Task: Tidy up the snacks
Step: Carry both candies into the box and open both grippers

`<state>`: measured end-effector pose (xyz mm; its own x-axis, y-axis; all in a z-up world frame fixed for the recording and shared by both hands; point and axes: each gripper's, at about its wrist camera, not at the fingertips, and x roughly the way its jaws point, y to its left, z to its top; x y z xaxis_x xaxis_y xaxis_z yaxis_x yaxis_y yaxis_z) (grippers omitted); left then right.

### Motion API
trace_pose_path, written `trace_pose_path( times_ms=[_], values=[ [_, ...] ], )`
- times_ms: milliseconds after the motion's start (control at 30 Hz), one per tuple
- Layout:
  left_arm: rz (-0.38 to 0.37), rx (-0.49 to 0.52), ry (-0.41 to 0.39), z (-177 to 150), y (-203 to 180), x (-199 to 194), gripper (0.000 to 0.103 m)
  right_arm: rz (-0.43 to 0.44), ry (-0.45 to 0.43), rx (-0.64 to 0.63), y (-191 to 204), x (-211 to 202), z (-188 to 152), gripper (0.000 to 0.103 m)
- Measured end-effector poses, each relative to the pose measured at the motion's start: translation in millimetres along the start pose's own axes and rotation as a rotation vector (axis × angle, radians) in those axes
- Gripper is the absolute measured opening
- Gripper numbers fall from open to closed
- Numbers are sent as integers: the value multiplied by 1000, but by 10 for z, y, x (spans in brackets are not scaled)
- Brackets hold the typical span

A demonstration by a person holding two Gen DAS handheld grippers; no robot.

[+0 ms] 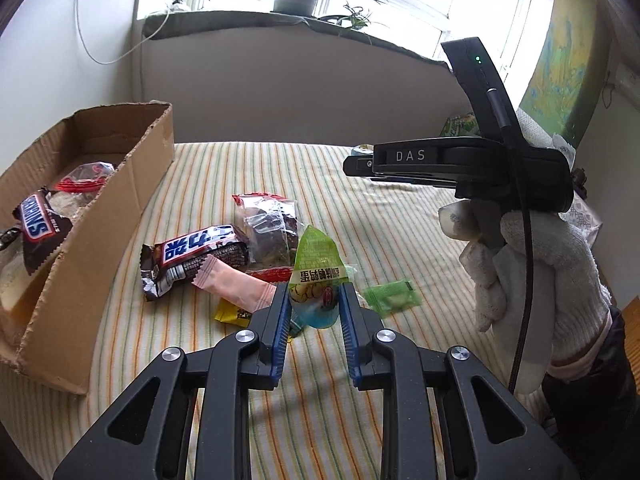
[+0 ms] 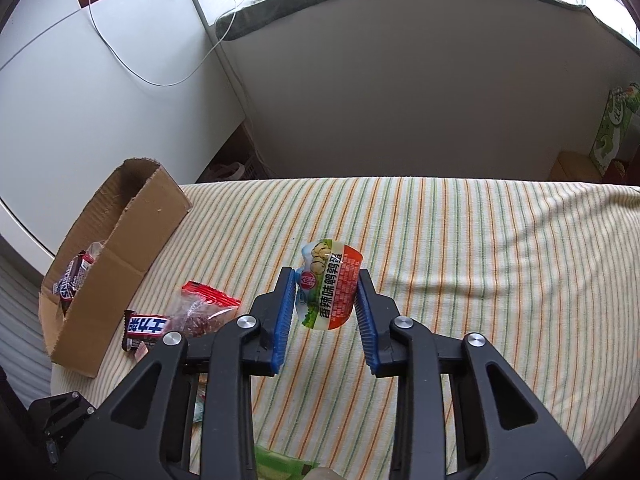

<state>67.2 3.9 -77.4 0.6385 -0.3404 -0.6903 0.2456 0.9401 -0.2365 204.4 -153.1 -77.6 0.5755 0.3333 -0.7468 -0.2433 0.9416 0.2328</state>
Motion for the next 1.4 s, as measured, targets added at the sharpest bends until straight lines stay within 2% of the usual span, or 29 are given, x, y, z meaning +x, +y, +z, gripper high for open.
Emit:
trace_pose_path(
  times_ms=[267,700,800,1100,1400],
  values=[
    [-77,-76,-59,96,167,-239,22,106,-43,-3,204,-185,47,31],
    [1,-136,-179,132,541,-704,22,212,-83,-63,929,-197,138,31],
    [34,-167,-206,147,706,-808,22,228,-81,-84,1128,-161,152,31],
    [231,-254,-253,97,1304,-997,22,281,-82,-134,1718,-7,136,31],
    [293,-315,-248,22,1633,-1013,22,296,-55,-186,2058,171,35,31]
  ],
)
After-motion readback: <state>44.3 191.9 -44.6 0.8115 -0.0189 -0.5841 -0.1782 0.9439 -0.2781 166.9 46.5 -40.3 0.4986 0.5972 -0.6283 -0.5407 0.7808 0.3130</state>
